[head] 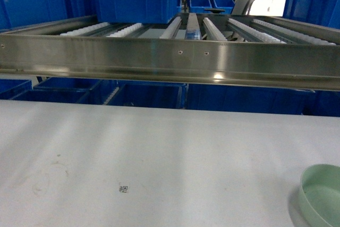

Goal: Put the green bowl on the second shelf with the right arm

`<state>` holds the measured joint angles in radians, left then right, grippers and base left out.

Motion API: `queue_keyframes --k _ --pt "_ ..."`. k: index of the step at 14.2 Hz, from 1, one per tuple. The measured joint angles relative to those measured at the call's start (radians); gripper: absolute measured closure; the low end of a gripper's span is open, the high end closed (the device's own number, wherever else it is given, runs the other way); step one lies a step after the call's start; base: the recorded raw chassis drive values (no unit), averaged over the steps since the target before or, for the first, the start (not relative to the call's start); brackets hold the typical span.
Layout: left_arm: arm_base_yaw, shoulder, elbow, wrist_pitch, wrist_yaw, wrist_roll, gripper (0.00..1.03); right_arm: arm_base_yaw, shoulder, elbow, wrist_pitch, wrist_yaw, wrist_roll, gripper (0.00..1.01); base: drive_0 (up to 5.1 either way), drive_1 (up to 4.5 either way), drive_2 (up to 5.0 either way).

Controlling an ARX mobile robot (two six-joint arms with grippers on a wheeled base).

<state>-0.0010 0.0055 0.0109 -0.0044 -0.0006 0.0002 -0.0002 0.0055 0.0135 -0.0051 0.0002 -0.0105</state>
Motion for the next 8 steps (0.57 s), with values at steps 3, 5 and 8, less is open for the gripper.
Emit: queue_keyframes --k 3,5,8 --pt "0.000 0.000 0.000 0.000 0.000 0.000 0.05 0.000 0.000 0.000 0.000 0.000 0.000 0.03 0.0 0.00 0.0" --pt "0.000 0.000 0.000 0.000 0.000 0.000 0.05 0.000 0.000 0.000 0.000 0.000 0.000 0.03 0.0 0.00 0.0" --pt "0.000 0.000 0.000 0.000 0.000 0.000 0.05 0.000 0.000 0.000 0.000 0.000 0.000 0.03 0.0 0.00 0.0"
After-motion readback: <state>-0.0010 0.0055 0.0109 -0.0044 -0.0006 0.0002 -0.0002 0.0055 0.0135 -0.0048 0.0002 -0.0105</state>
